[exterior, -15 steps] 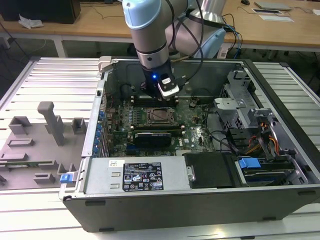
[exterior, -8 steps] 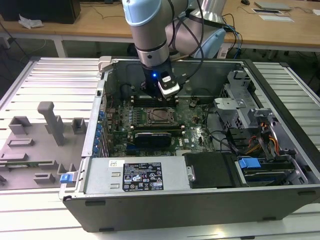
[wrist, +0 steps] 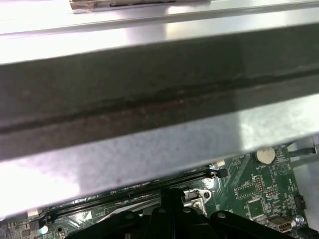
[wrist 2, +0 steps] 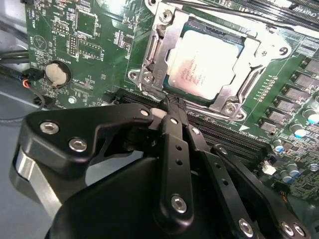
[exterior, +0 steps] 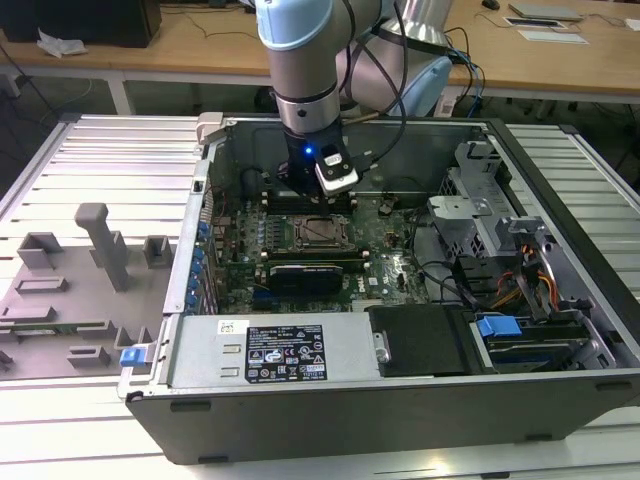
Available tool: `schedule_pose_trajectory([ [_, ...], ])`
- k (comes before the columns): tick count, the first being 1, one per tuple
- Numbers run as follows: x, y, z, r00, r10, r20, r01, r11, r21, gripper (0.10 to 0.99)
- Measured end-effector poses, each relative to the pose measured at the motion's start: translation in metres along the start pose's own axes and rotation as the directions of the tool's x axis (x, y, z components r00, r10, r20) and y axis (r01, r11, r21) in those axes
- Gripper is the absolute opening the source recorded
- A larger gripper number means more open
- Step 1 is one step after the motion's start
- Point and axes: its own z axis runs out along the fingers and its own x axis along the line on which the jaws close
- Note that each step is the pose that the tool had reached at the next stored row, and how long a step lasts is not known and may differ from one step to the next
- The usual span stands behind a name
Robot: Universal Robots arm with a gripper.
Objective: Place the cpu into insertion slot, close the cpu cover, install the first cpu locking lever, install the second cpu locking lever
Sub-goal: 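Install the first cpu locking lever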
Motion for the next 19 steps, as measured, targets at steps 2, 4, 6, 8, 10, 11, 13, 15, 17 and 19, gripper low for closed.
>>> schedule_pose_trajectory([
  [2,0.0000,-0.0001,0.0000,1.0000,-0.006,0.0059,0.005,0.9996,0.027,0.106],
  [4,0.0000,-0.0001,-0.0002,0.9998,-0.013,0.0128,0.012,0.9980,0.063,0.106],
  [6,0.0000,0.0000,-0.0003,0.9997,-0.019,0.0180,0.017,0.9959,0.089,0.106],
  [8,0.0000,-0.0001,-0.0003,0.9995,-0.023,0.0214,0.021,0.9940,0.107,0.106],
  [10,-0.0001,-0.0006,-0.0003,0.9995,-0.025,0.0218,0.022,0.9937,0.110,0.106],
  [11,-0.0001,-0.0007,-0.0003,0.9995,-0.025,0.0218,0.022,0.9937,0.110,0.106],
  [13,-0.0002,-0.0008,-0.0003,0.9995,-0.025,0.0175,0.022,0.9936,0.111,0.106],
  [15,-0.0006,-0.0009,-0.0001,0.9997,-0.022,-0.0057,0.023,0.9930,0.116,0.106],
  [17,-0.0005,-0.0009,-0.0001,0.9997,-0.022,-0.0059,0.023,0.9930,0.116,0.106],
  [19,-0.0016,-0.0057,-0.0005,0.9997,-0.022,-0.0060,0.023,0.9930,0.116,0.106],
])
